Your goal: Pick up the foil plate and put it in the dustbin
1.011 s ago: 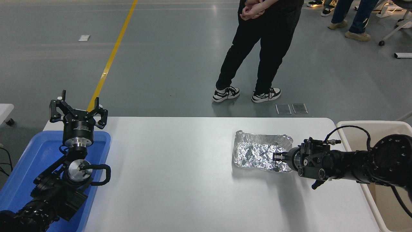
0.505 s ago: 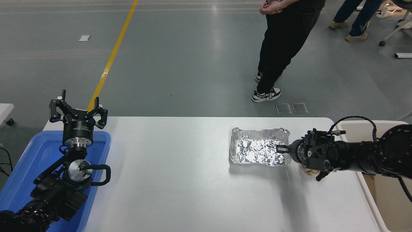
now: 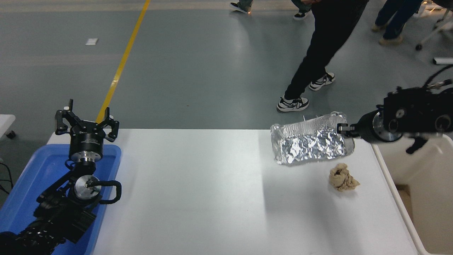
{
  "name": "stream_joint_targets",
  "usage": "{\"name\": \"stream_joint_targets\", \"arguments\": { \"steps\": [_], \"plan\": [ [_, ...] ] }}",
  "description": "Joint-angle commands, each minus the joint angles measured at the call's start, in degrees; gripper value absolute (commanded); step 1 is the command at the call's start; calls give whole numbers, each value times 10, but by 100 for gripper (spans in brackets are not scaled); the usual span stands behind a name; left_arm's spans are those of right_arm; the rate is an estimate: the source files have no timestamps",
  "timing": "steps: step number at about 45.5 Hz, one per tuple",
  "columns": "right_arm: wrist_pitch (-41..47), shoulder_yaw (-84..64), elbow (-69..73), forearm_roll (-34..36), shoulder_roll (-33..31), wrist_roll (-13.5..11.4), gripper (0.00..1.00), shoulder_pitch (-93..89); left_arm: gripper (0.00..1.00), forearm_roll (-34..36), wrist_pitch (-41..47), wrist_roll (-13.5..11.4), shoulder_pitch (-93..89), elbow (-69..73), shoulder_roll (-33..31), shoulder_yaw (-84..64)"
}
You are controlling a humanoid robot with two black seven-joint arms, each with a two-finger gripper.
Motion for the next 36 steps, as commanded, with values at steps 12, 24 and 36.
{"name": "stream_joint_targets", "arguments": {
  "steps": [12, 24, 36],
  "plan": [
    [228, -25, 48, 17, -22, -2, 0, 270, 99, 0, 0, 0, 0, 0, 1, 0],
    [221, -97, 26, 13, -21, -2, 0, 274, 99, 0, 0, 1, 0, 0, 0, 0],
    [199, -221, -68, -80, -84, 4, 0, 249, 99, -1, 0, 0, 0, 0, 0, 0]
  ]
}}
